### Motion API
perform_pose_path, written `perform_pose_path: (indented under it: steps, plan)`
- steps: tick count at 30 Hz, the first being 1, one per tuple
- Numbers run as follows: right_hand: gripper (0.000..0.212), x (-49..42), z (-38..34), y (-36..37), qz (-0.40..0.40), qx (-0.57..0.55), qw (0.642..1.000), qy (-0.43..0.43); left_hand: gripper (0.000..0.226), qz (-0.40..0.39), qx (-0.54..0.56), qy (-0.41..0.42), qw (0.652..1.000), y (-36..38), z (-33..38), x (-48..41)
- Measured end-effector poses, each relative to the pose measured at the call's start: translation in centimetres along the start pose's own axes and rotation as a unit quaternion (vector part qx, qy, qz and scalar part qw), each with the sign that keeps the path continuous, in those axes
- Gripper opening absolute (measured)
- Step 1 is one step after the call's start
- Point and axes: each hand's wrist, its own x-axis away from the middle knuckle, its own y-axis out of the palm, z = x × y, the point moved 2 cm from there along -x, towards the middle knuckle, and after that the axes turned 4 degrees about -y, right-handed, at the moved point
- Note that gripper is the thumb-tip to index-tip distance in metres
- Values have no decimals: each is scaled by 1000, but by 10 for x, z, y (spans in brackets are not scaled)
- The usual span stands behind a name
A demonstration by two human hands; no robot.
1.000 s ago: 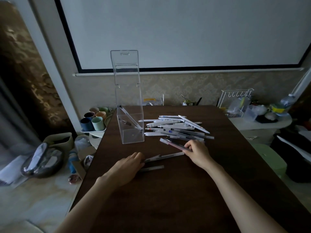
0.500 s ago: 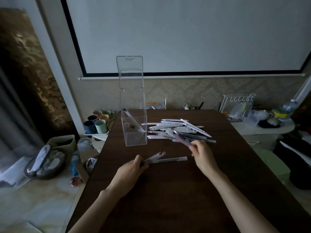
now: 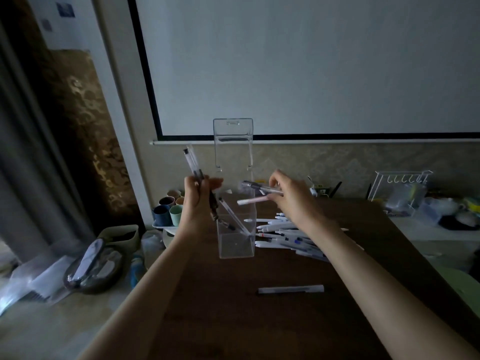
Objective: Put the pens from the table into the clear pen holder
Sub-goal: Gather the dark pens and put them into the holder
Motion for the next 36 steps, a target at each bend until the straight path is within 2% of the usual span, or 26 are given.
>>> perform_pose_path:
  steps: [3, 6, 7, 10, 13, 15, 18, 21, 23, 25, 27, 29, 31, 33, 36]
  plan:
    - [5, -13, -1, 11, -65, 14, 998, 3, 7, -21, 1, -6, 1000, 9, 0, -25]
    - [8, -21, 0, 20, -59, -25, 998, 20, 9, -12, -37, -4, 999, 18, -7, -34]
    - [12, -22, 2, 23, -52, -48, 997, 26, 5, -5, -57, -11, 998, 20, -12, -34]
    - [41, -20, 3, 28, -63, -115, 991, 38, 14, 36, -152, -19, 988, 20, -25, -27]
    - [54, -14, 6, 32, -70, -154, 985, 45, 22, 33, -269, 34, 962, 20, -32, -19]
    - [49, -6, 12, 31, -50, -191, 979, 58, 32, 12, -286, 36, 957, 21, -34, -13]
    - [36, 15, 32, 27, -27, -213, 972, 93, 45, 28, -285, 34, 958, 19, -34, 2]
    - [20, 43, 65, 22, -35, -188, 970, 148, 40, 54, -291, 103, 949, 21, -33, 33]
    - [15, 66, 92, 20, -32, -149, 970, 187, 25, -9, -268, 117, 956, 30, -37, 61]
    - [18, 89, 116, 21, -26, -117, 966, 228, 20, -129, -276, 82, 949, 45, -51, 85]
    - [20, 110, 135, 23, -24, -91, 964, 251, 31, -234, -309, 19, 922, 60, -71, 102]
    - [23, 127, 147, 24, -21, -48, 970, 236, 39, -296, -348, -17, 889, 72, -88, 113]
    - [34, 138, 155, 25, -29, 16, 980, 194, 40, -312, -393, -17, 865, 80, -97, 120]
    - [50, 144, 158, 26, -58, 59, 985, 152, 34, -299, -407, -1, 863, 83, -99, 122]
    - [58, 136, 160, 33, -115, 106, 981, 114, 20, -299, -400, 17, 866, 86, -98, 121]
